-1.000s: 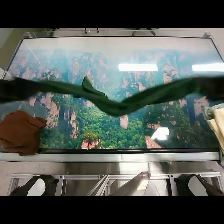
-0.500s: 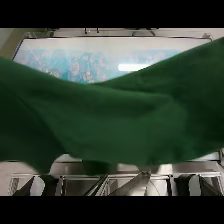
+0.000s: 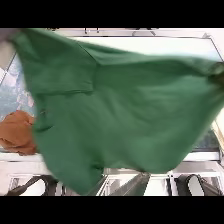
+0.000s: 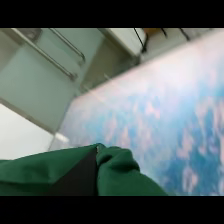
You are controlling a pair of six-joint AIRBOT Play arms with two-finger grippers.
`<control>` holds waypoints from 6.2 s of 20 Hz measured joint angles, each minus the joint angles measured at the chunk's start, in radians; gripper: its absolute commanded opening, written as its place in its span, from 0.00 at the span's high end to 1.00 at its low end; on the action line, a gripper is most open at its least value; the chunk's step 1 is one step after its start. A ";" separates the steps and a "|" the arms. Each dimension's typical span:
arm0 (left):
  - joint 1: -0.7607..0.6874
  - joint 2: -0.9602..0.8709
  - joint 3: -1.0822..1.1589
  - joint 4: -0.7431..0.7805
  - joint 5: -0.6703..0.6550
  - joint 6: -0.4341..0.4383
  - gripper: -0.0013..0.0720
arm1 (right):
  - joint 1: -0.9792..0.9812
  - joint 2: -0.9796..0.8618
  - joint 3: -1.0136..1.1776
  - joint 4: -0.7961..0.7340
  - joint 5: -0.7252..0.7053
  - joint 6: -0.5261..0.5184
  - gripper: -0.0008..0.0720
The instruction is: Fold the shirts.
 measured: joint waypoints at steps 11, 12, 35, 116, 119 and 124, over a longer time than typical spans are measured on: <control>-0.119 -0.849 0.543 0.200 0.049 -0.132 0.95 | 0.151 -1.001 0.210 0.342 0.140 -0.380 0.97; -0.114 -0.870 0.536 0.204 0.068 -0.137 0.95 | 0.152 -1.058 0.261 0.342 0.164 -0.379 0.96; -0.191 -0.958 0.465 0.539 -0.028 -0.193 0.57 | 0.127 -1.214 0.557 -0.277 0.100 -0.093 0.43; -0.163 -0.899 0.531 0.263 -0.011 -0.408 0.02 | 0.012 -0.990 0.392 -0.393 0.049 -0.020 0.11; -0.140 -0.869 0.515 0.230 -0.065 -0.408 0.02 | -0.004 -0.998 0.433 -0.463 0.030 -0.021 0.11; -0.206 -0.848 0.507 0.216 -0.136 -0.412 0.51 | 0.049 -1.070 0.454 -0.493 0.049 -0.006 0.48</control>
